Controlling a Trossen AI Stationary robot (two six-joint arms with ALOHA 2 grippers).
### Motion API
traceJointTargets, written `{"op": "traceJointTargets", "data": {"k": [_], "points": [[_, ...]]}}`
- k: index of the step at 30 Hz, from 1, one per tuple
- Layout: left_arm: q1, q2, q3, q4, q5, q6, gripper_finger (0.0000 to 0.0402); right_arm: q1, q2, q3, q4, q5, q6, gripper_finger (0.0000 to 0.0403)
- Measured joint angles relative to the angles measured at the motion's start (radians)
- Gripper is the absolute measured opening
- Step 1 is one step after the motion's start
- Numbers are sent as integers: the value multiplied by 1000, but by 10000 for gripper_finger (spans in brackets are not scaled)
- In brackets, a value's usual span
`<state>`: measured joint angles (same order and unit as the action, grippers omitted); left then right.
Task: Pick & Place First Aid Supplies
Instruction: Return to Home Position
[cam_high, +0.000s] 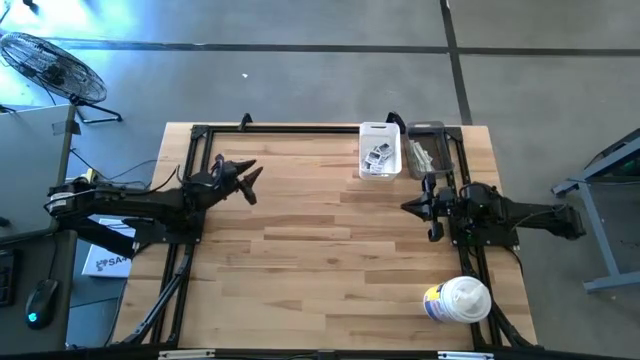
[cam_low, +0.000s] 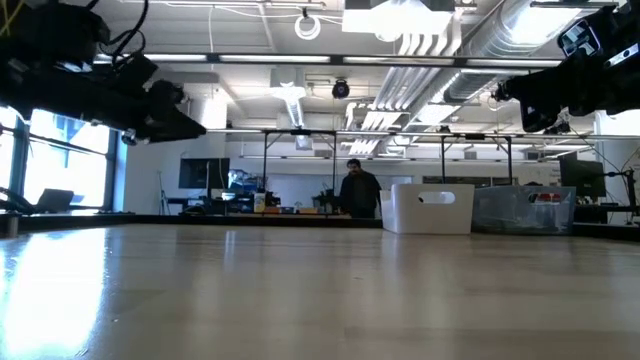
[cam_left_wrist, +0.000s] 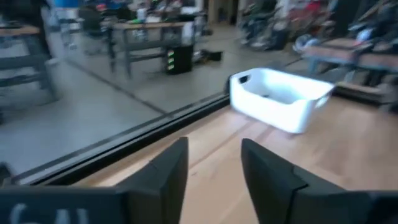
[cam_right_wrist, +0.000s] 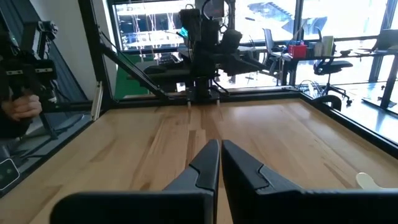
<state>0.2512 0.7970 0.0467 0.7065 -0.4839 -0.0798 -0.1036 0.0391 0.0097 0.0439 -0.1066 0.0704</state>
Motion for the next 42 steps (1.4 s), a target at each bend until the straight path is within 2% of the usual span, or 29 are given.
{"op": "traceJointTargets", "data": {"k": [4,9,14,18,22,24,26,29,31,37,42], "points": [[-25,-103,-20,-19,33,13,107,0,0,0,-1,0,0,12],[-24,-249,-21,-194,41,0,66,0,0,0,-1,0,0,12],[-24,-423,-21,-385,155,20,34,0,0,0,-1,-1,0,12],[-24,-567,-22,-571,250,-52,17,0,0,0,-1,-1,0,12],[-24,-717,-23,-670,264,-130,3,0,0,0,-1,-1,0,12],[-24,-795,-24,-670,366,-115,2,0,0,0,-1,-1,0,12],[-24,-793,-20,-627,501,-109,2,0,0,0,-1,-2,0,12],[-25,-790,-20,-641,594,-109,1,0,1,0,-1,-2,0,12],[-24,-792,-26,-634,584,-109,1,0,0,0,1,-2,0,12],[-22,-791,-26,-643,404,-33,1,0,0,0,2,-2,0,12],[-22,-790,-27,-691,396,-56,1,0,0,-1,2,-2,0,12]]}}
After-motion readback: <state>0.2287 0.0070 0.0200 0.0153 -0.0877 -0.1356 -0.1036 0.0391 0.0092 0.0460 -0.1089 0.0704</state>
